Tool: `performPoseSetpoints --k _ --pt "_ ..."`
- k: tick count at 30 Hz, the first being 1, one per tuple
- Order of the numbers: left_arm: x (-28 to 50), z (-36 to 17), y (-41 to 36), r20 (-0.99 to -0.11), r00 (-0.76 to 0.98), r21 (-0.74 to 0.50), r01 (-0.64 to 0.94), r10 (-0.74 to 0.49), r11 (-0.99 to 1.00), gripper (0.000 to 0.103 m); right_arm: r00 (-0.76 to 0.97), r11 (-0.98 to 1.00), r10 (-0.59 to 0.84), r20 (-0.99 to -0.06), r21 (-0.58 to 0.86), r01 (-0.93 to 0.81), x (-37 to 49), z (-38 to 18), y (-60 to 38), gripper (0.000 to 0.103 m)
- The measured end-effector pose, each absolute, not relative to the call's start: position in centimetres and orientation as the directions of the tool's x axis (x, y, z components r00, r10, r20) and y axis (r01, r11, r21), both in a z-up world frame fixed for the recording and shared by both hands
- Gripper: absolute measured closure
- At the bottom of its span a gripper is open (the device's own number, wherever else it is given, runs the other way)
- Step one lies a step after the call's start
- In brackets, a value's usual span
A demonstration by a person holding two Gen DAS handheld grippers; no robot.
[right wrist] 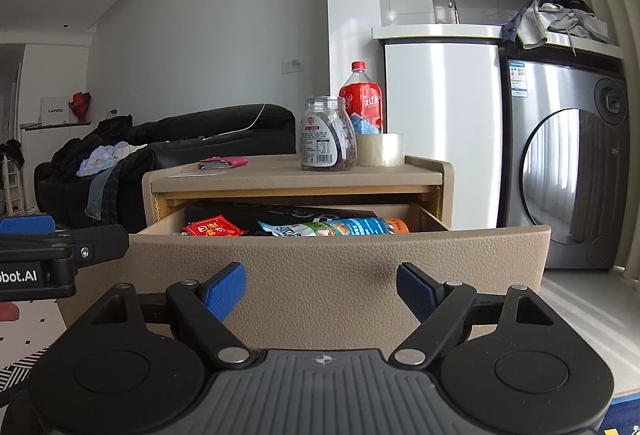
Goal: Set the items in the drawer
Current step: 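Withdraw the left gripper from the drawer while the right gripper moves toward the drawer front, then close the right gripper on the upper drawer's metal handle, then push the upper drawer shut into the cabinet with the right gripper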
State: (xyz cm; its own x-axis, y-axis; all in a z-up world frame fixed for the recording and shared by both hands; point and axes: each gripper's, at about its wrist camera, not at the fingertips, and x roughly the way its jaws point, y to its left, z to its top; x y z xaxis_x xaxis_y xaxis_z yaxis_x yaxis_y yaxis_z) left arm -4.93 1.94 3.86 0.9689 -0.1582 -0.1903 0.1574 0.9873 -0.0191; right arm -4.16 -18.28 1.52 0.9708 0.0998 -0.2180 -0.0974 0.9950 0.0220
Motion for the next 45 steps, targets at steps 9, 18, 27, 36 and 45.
performPoseSetpoints --k 9,18,27,36,45 --pt "-6.5 2.6 1.8 -0.197 0.972 -0.011 0.13 -0.13 0.991 0.0 0.959 0.993 0.112 -0.261 0.002 -0.115 -5.0 0.3 -17.7 0.018" --pt "-7.5 1.1 2.4 -0.208 0.974 -0.034 0.087 -0.092 0.996 0.0 0.947 0.992 0.117 -0.3 0.001 -0.122 -5.4 -1.0 -17.0 0.022" --pt "-7.7 -0.4 2.8 -0.244 0.966 -0.038 0.082 -0.089 0.996 0.0 0.93 0.989 0.143 -0.337 0.012 -0.148 -4.6 -2.0 -16.0 0.047" --pt "-7.9 -0.5 3.1 -0.253 0.961 -0.072 0.093 -0.108 0.993 0.0 0.935 0.989 0.144 -0.326 0.015 -0.147 -3.9 -2.5 -14.8 0.075" --pt "-7.9 -0.6 3.2 -0.264 0.959 -0.079 0.087 -0.105 0.993 0.0 0.942 0.992 0.127 -0.309 0.014 -0.129 -4.2 -3.0 -14.4 0.085"
